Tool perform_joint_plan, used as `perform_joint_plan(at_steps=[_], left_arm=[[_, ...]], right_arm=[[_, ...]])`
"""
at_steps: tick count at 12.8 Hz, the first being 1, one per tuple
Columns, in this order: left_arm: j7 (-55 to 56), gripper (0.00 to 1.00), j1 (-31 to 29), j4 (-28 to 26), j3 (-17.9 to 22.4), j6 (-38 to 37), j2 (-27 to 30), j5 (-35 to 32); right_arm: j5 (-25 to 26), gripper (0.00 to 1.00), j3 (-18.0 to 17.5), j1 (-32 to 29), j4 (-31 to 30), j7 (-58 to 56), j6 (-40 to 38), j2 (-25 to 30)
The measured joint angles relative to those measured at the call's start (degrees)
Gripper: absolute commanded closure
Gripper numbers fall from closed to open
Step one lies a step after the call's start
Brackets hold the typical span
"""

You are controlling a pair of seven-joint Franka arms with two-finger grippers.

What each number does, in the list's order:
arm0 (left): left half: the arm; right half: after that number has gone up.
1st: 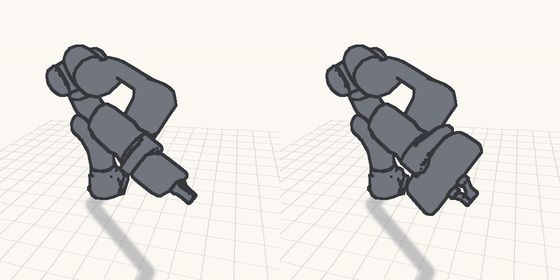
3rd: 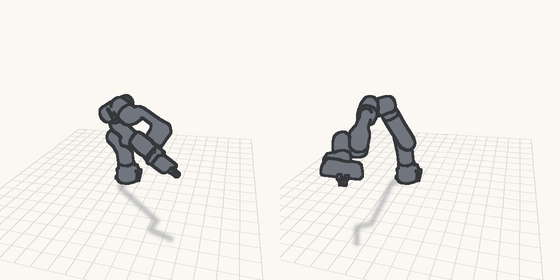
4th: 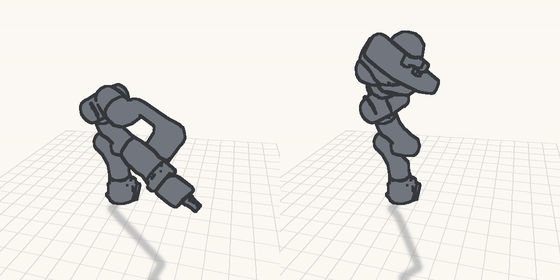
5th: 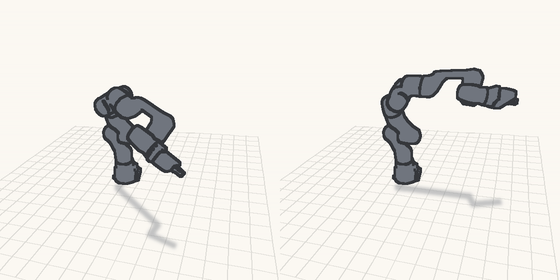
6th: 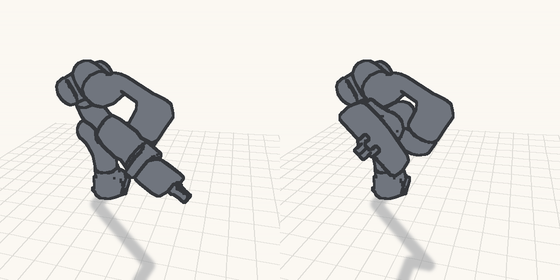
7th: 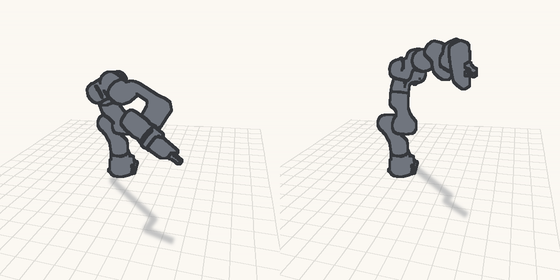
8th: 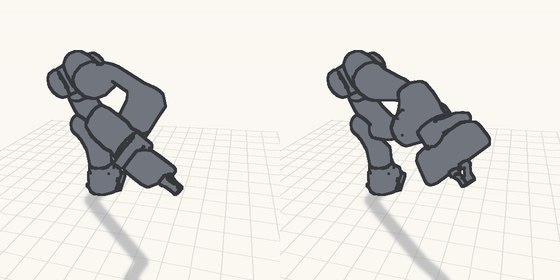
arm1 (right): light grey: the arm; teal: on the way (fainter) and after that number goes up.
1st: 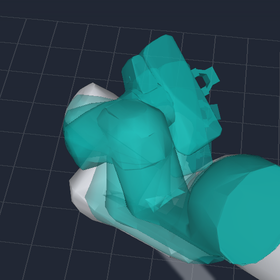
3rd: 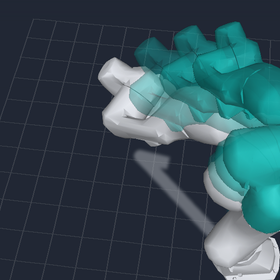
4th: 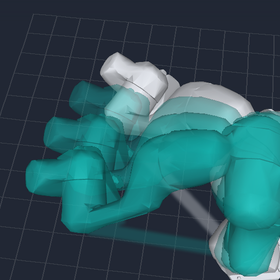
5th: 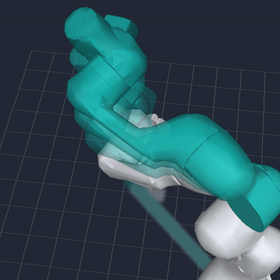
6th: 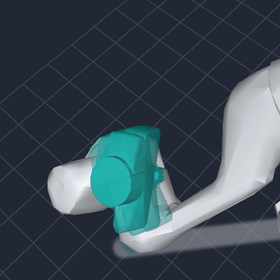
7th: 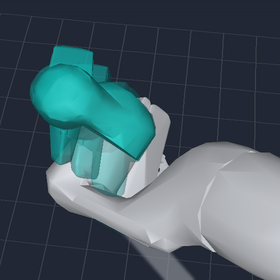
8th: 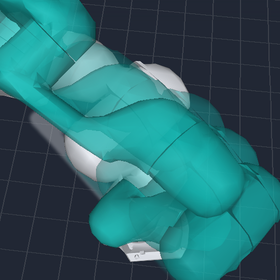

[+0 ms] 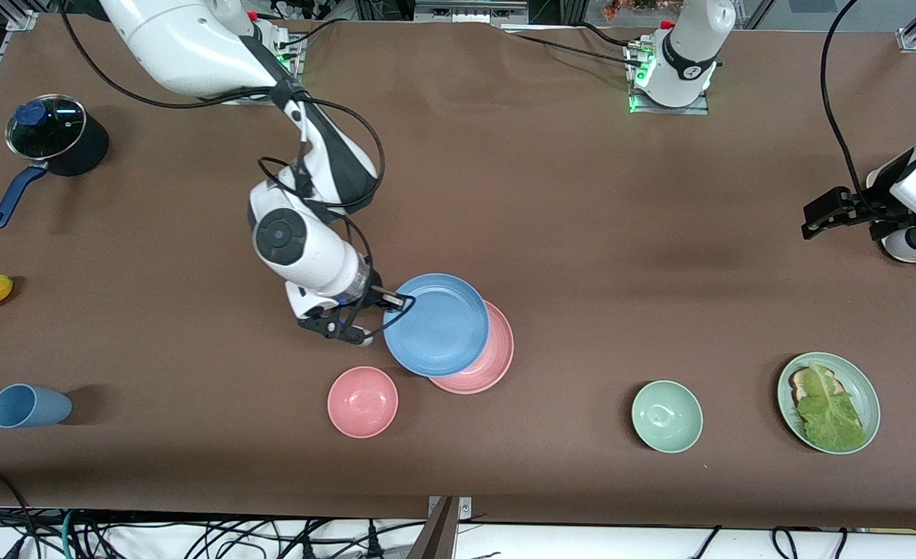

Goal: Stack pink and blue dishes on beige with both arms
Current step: 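Carry the blue plate onto the pink plate and lower it with the right gripper, then open the right gripper and draw it back from the plate stack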

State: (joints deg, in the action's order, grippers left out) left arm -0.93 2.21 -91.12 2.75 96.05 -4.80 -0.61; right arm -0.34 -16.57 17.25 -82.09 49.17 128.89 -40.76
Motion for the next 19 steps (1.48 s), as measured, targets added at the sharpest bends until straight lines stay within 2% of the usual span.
perform_joint_plan(at_steps=[3,7,11,12,13,15,17,18,19], left_arm=[[0.0,0.0,0.0,0.0,0.0,0.1,0.0,0.0],[-0.1,0.0,0.0,-0.1,0.0,-0.2,0.0,0.1],[-0.1,0.0,0.0,-0.1,0.1,-1.0,-0.1,0.1],[-0.1,0.0,-0.1,-0.1,0.1,-1.0,-0.1,0.1],[-0.1,0.0,-0.1,-0.1,0.1,-1.0,-0.1,0.1],[-0.1,0.0,-0.1,-0.1,0.1,-1.0,-0.1,0.1],[-0.1,0.0,-0.1,-0.1,0.1,-1.0,-0.1,0.1],[-0.1,0.0,-0.1,-0.1,0.1,-1.0,-0.1,0.1],[-0.1,0.0,-0.1,-0.1,0.1,-1.0,-0.1,0.1]], right_arm=[[0.4,1.0,0.4,0.8,3.1,2.1,1.3,-2.9],[0.9,1.0,0.8,1.4,3.9,3.0,7.9,-7.1],[1.0,1.0,2.6,4.1,5.5,6.2,8.3,-8.4],[1.0,0.9,2.6,4.1,5.5,7.4,8.2,-8.4],[1.0,0.5,2.7,4.1,5.5,8.2,8.1,-8.5],[1.0,0.32,2.7,4.1,5.5,8.7,7.9,-8.7],[1.0,0.23,2.7,4.1,5.5,8.8,6.8,-8.8],[1.0,0.09,2.8,4.1,5.8,8.8,5.2,-8.8],[1.1,0.01,3.1,4.1,6.3,8.8,3.0,-8.6]])
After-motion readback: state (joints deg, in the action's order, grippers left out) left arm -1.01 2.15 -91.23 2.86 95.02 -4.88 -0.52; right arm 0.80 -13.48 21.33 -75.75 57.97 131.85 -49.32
